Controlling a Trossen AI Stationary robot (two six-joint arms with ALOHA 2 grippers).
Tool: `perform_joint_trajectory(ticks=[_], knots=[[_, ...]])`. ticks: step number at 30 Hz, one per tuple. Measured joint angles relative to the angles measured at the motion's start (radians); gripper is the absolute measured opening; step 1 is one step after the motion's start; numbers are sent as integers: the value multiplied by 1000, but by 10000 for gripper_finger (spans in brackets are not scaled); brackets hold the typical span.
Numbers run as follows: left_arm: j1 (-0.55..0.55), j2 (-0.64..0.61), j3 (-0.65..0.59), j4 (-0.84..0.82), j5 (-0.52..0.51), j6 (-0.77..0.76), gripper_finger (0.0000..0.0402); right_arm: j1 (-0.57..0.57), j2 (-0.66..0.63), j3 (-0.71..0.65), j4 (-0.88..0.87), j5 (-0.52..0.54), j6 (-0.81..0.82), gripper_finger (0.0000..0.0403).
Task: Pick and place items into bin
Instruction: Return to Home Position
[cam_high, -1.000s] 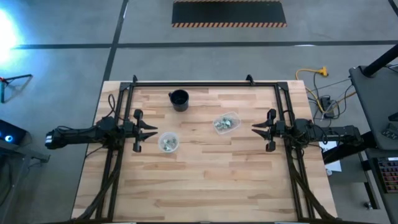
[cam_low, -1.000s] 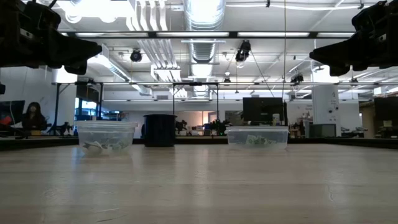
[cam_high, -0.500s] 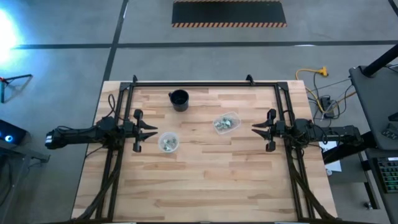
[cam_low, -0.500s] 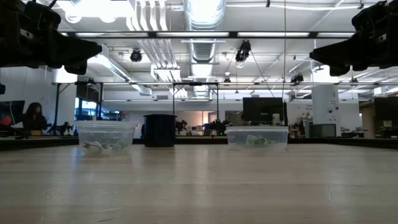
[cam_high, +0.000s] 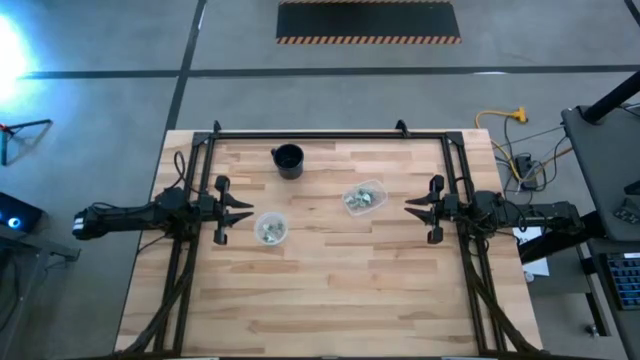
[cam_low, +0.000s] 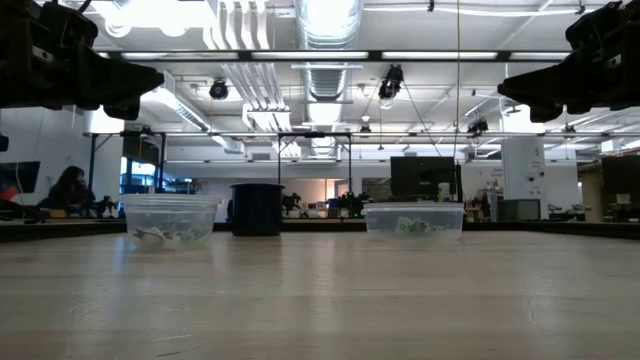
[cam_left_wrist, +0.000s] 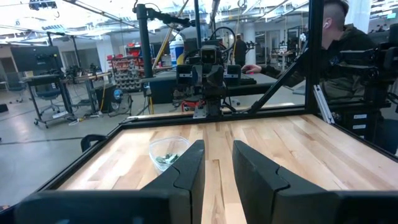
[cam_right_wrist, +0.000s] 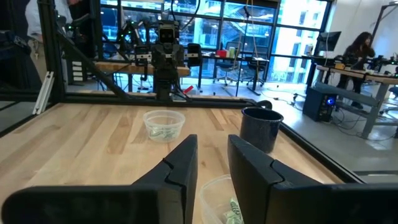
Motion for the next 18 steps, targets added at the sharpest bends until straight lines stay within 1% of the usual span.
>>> perform_joint_trajectory(ticks=[8,18], knots=[[0,0,0,0,0,0,66,0,0,0,0,0,0,69],[0,0,0,0,0,0,66,0,0,0,0,0,0,68]])
